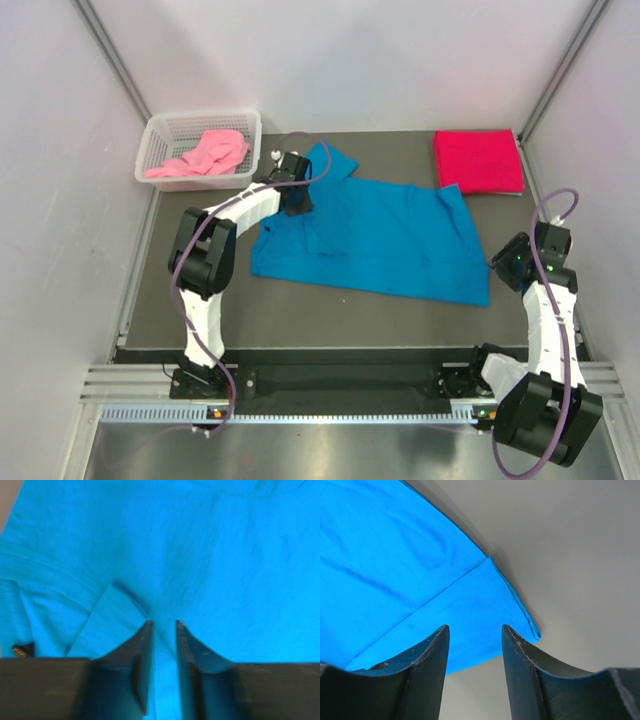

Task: Fold and stack the t-shirts
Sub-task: Fold the tshirt

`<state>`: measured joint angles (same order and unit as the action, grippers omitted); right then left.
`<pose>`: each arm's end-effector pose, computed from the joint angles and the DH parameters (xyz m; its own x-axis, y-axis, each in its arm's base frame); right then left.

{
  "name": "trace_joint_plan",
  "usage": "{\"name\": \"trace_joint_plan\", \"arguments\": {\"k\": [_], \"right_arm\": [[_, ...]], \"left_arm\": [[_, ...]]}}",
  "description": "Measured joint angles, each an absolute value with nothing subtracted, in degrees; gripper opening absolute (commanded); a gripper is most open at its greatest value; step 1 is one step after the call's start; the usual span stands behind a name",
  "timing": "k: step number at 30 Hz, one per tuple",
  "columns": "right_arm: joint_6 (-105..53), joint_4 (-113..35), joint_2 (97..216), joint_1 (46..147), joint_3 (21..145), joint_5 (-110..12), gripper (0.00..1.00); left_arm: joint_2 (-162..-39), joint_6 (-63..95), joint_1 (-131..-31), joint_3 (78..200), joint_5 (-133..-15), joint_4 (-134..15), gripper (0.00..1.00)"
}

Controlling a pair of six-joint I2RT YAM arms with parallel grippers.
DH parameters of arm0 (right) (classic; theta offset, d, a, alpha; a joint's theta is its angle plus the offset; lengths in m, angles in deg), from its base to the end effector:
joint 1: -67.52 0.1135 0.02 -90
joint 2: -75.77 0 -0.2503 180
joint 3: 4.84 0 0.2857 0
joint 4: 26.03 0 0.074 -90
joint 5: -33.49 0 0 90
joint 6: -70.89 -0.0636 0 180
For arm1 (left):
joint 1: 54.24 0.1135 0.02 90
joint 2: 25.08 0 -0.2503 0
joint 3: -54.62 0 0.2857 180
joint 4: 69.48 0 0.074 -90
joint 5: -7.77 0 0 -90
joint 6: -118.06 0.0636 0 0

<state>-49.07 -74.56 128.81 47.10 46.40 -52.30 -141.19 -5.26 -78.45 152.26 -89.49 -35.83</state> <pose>0.2292 -0.0803 0.1987 -0.4731 0.7076 -0.5248 0.6237 0.6898 0.3678 0.4459 -0.1917 0.1395 -0.7861 -0.2440 -0.5679 -0.1147 0.9604 -0.2539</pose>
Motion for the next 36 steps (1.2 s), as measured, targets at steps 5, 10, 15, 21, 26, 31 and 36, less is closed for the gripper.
{"name": "trace_joint_plan", "arguments": {"k": [5, 10, 15, 21, 26, 31, 36], "right_arm": [[-49.09, -74.62, 128.70, 47.10, 46.40, -52.08, 0.47], [-49.09, -74.67, 127.58, 47.10, 46.38, -51.67, 0.47], [-48.83, -75.39, 126.95, 47.10, 46.40, -51.14, 0.47], [-48.68, -75.93, 126.75, 47.10, 46.40, -50.62, 0.47], [-48.68, -76.07, 126.75, 47.10, 46.40, -50.55, 0.47], [-48.68, -76.15, 126.75, 47.10, 46.40, -50.55, 0.47], [-48.68, -76.15, 126.80, 47.10, 46.40, -50.55, 0.47]], "left_arm": [[-140.08, -4.93, -78.49, 154.75, -90.41, -33.30, 0.41], [-133.69, -6.79, -78.67, 149.70, -87.70, -32.16, 0.41], [-125.43, -10.90, -79.00, 136.20, -82.41, -35.00, 0.43], [-124.97, -13.41, -79.15, 128.37, -78.04, -38.50, 0.44], [-125.26, -14.44, -79.37, 128.09, -75.99, -42.85, 0.44], [-126.98, -15.05, -79.59, 128.09, -75.50, -44.71, 0.43], [-128.32, -15.42, -79.74, 128.11, -75.46, -44.84, 0.41]]}}
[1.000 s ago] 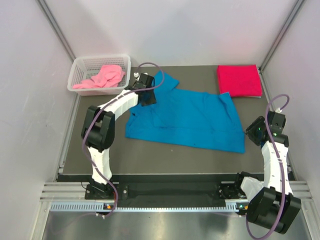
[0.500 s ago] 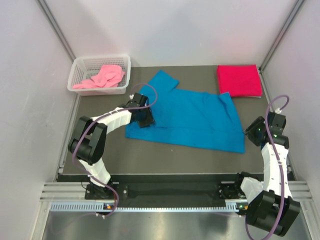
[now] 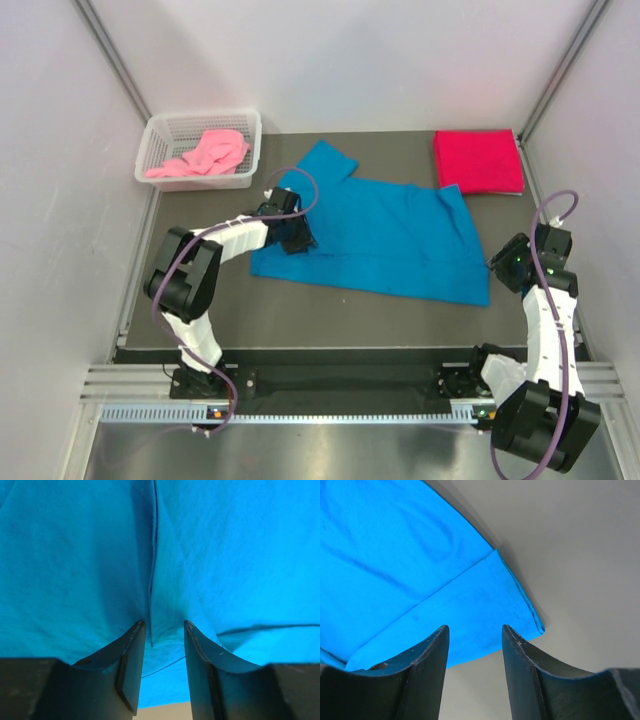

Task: Fold and stack the t-shirts
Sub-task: Fold the tshirt

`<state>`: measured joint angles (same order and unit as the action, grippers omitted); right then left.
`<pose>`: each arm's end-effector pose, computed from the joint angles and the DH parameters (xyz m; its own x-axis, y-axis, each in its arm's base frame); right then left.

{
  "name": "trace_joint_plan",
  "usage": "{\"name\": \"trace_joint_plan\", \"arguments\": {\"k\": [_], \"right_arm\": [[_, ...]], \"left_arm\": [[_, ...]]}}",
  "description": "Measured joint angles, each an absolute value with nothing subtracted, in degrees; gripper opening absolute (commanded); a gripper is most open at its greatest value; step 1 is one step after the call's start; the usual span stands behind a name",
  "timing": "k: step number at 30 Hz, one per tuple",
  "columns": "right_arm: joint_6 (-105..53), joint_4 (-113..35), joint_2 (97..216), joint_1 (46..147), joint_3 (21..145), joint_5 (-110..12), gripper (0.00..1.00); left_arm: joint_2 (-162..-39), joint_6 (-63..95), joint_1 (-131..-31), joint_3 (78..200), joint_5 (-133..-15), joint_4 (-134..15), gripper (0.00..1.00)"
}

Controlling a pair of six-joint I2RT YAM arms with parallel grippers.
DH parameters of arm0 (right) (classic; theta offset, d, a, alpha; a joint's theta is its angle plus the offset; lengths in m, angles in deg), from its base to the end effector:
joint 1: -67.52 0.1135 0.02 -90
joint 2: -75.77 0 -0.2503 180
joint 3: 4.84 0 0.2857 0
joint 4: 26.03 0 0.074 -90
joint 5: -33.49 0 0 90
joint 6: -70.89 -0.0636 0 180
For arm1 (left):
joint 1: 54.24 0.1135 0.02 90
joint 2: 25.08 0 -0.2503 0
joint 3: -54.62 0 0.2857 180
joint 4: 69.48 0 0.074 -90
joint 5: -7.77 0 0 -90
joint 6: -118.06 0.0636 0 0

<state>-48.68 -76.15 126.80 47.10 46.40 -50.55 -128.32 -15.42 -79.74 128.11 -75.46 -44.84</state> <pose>0.2241 -0.0764 0.2041 -0.4833 0.7036 -0.5209 0.6011 0.6993 0.3869 0.3625 -0.1812 0.1039 -0.8693 -0.3424 -0.3566 -0.1498 0.8698 -0.4702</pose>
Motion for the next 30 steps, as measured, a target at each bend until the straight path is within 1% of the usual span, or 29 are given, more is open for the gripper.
{"name": "trace_joint_plan", "arguments": {"k": [7, 16, 24, 27, 30], "right_arm": [[-48.68, -76.13, 126.80, 47.10, 46.38, -50.57, 0.47], [-48.68, -76.11, 126.84, 47.10, 46.38, -50.57, 0.47], [-48.61, -76.13, 126.95, 47.10, 46.38, -50.57, 0.47], [-48.43, -76.28, 126.95, 47.10, 46.40, -50.57, 0.47], [-48.22, -76.55, 126.95, 47.10, 46.40, -50.33, 0.47]], "left_arm": [[-128.99, -15.73, -80.20, 128.61, -75.53, -44.93, 0.35], [-131.92, -16.15, -81.10, 133.42, -75.29, -45.14, 0.35], [-135.11, -16.21, -81.49, 140.55, -72.75, -47.61, 0.38], [-134.31, -13.76, -81.51, 142.01, -74.63, -45.38, 0.38], [-132.03, -10.77, -81.36, 142.71, -78.19, -39.48, 0.38]]}}
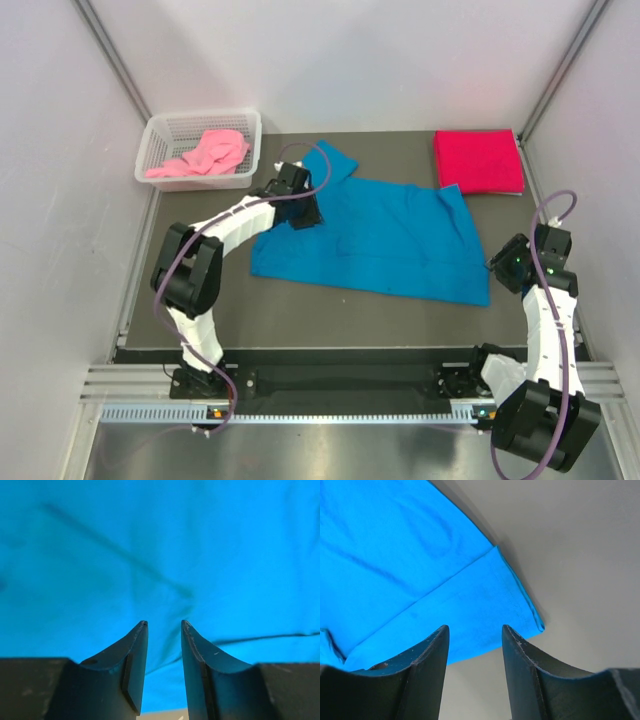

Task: Fold and stack the t-shirts
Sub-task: Fold the tshirt

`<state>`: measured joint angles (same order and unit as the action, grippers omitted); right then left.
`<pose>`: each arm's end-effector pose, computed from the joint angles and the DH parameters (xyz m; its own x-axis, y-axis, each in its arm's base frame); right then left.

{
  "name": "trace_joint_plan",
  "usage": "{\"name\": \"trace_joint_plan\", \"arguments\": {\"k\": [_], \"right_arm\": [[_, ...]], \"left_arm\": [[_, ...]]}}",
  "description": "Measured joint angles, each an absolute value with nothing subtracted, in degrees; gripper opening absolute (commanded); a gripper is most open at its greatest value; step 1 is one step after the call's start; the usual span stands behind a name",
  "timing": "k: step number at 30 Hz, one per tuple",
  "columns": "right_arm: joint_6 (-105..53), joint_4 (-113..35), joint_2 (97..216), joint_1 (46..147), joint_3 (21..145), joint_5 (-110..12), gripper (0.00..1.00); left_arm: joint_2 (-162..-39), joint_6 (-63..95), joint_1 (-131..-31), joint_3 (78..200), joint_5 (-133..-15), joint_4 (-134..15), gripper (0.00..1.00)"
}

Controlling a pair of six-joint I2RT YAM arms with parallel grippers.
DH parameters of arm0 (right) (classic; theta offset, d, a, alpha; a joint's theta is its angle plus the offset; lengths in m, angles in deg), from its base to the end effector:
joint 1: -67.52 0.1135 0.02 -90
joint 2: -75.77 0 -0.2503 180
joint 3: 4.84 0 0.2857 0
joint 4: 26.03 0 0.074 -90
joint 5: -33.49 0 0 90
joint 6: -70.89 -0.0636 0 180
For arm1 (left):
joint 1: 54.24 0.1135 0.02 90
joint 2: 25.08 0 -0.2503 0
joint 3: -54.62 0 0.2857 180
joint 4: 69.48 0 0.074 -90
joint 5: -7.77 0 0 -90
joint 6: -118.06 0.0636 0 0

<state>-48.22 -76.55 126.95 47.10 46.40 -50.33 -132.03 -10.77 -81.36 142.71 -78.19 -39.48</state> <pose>0.2237 -0.0760 0.2030 -0.4939 0.7000 -0.5158 0.5985 0.7040 0.3822 0.4018 -0.2108 0.1571 -0.8332 -0.2760 -0.4792 -0.0339 0.8904 -0.4538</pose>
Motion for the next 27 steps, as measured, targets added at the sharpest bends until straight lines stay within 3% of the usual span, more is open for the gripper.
{"name": "trace_joint_plan", "arguments": {"k": [3, 12, 20, 27], "right_arm": [[-48.24, -76.68, 126.95, 47.10, 46.38, -49.50, 0.47], [-48.33, -76.57, 126.86, 47.10, 46.31, -46.47, 0.47], [-48.48, -76.31, 126.86, 47.10, 46.27, -45.18, 0.47], [-48.43, -76.28, 127.19, 47.10, 46.27, -45.22, 0.47]], "left_arm": [[-127.44, -9.35, -79.94, 140.79, -81.62, -34.50, 0.37], [-106.94, -9.96, -67.17, 120.31, -83.37, -28.84, 0.32], [-110.26, -10.62, -68.05, 118.12, -84.60, -28.62, 0.20], [-116.34, -10.81, -68.09, 118.51, -88.84, -28.05, 0.23]]}}
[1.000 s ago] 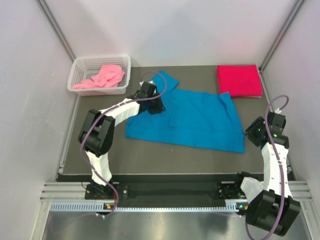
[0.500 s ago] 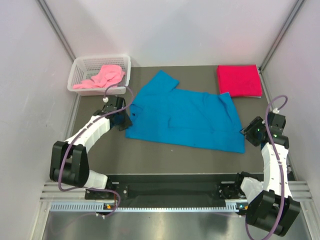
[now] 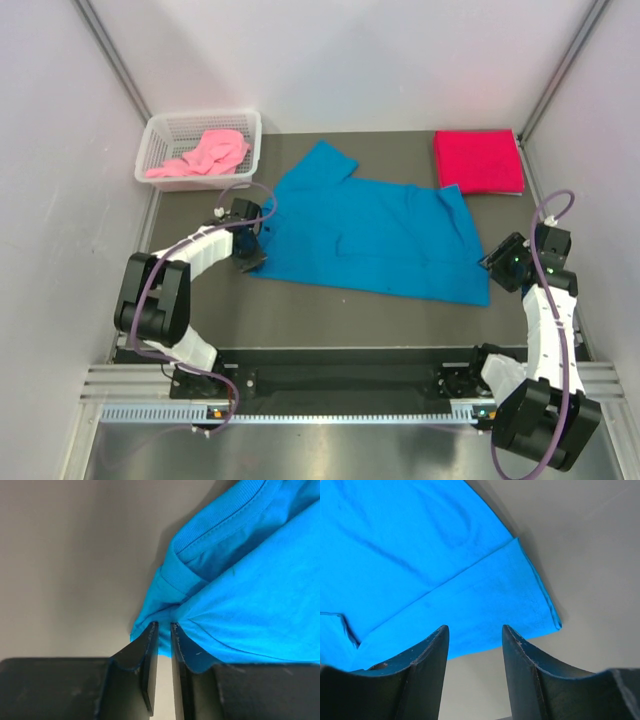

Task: Fold and stack the t-shirts
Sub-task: Fold the tshirt

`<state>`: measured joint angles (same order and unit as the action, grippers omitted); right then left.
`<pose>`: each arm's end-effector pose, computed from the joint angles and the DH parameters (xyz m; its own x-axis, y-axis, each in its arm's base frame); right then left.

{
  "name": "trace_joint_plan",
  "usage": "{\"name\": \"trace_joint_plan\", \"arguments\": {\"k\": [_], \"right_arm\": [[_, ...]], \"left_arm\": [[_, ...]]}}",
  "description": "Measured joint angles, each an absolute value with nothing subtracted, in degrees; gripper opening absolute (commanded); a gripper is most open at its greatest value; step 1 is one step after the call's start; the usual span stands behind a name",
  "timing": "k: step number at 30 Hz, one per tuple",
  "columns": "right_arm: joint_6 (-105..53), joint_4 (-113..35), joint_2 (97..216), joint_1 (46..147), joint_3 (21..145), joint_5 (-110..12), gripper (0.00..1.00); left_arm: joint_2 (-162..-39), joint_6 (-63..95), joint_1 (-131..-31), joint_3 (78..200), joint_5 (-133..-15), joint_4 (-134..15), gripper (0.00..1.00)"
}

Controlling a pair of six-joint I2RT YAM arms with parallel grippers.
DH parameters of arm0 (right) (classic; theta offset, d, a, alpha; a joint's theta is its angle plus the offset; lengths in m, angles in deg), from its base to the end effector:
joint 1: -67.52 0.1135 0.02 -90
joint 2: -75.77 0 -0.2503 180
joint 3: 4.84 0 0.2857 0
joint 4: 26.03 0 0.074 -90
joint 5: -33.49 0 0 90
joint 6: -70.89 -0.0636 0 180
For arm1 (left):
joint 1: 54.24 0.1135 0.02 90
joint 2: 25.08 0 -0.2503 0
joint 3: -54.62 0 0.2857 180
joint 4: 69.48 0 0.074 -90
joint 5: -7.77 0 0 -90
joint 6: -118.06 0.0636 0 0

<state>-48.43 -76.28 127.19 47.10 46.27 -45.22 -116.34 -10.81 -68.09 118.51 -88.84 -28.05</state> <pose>0.2257 -0.0708 0.2023 -0.5206 0.7062 -0.4799 0.5511 0.7072 0.4429 0.3210 -0.0716 0.1045 -0.8286 -0.4378 -0.3489 -0.4144 0.8987 -0.1434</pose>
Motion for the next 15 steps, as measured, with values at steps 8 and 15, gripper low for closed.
{"name": "trace_joint_plan", "arguments": {"k": [8, 15], "right_arm": [[-48.43, -76.31, 127.47, 47.10, 46.29, -45.22, 0.47], [-48.48, -76.35, 127.15, 47.10, 46.29, -44.83, 0.47]], "left_arm": [[-115.49, -8.87, -68.16, 124.52, -91.18, -22.61, 0.35], [-109.89, -8.02, -66.84, 125.73, -91.94, -20.69, 0.36]]}}
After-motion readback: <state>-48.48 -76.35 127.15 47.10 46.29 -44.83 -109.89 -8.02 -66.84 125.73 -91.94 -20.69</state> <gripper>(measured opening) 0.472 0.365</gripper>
